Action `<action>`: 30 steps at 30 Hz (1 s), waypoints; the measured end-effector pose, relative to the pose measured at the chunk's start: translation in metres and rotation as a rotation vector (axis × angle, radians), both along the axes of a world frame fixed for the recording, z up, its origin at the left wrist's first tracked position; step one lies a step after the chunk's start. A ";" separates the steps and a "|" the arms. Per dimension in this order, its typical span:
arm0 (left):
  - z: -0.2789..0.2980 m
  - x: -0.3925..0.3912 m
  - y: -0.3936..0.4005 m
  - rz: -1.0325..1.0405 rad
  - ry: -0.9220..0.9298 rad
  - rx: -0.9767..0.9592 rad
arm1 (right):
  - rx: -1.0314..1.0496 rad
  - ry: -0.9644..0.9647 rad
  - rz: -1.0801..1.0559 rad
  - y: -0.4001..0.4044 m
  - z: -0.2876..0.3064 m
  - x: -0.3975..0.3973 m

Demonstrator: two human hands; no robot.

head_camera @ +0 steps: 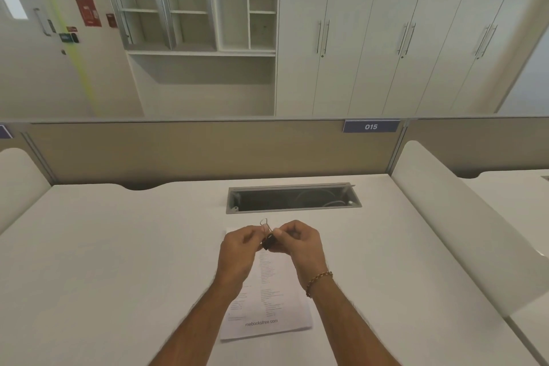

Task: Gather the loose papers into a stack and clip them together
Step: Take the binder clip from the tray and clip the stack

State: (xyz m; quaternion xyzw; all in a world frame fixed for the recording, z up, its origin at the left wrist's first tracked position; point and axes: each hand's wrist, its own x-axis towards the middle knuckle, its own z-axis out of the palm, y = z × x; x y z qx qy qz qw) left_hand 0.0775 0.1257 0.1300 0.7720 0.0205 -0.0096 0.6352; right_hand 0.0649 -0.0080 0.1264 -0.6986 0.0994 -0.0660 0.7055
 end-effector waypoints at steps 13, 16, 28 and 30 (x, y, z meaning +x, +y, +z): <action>0.004 0.002 0.005 -0.150 -0.026 -0.009 | 0.064 0.061 -0.034 -0.004 0.013 0.011; 0.002 0.004 0.002 -0.107 -0.116 0.053 | 0.066 0.055 -0.031 -0.003 0.013 0.014; 0.003 0.010 -0.005 -0.073 -0.189 0.222 | -0.046 0.037 -0.047 -0.003 0.003 0.019; 0.002 0.010 -0.004 -0.058 -0.181 0.207 | -0.007 0.034 -0.040 -0.004 0.001 0.019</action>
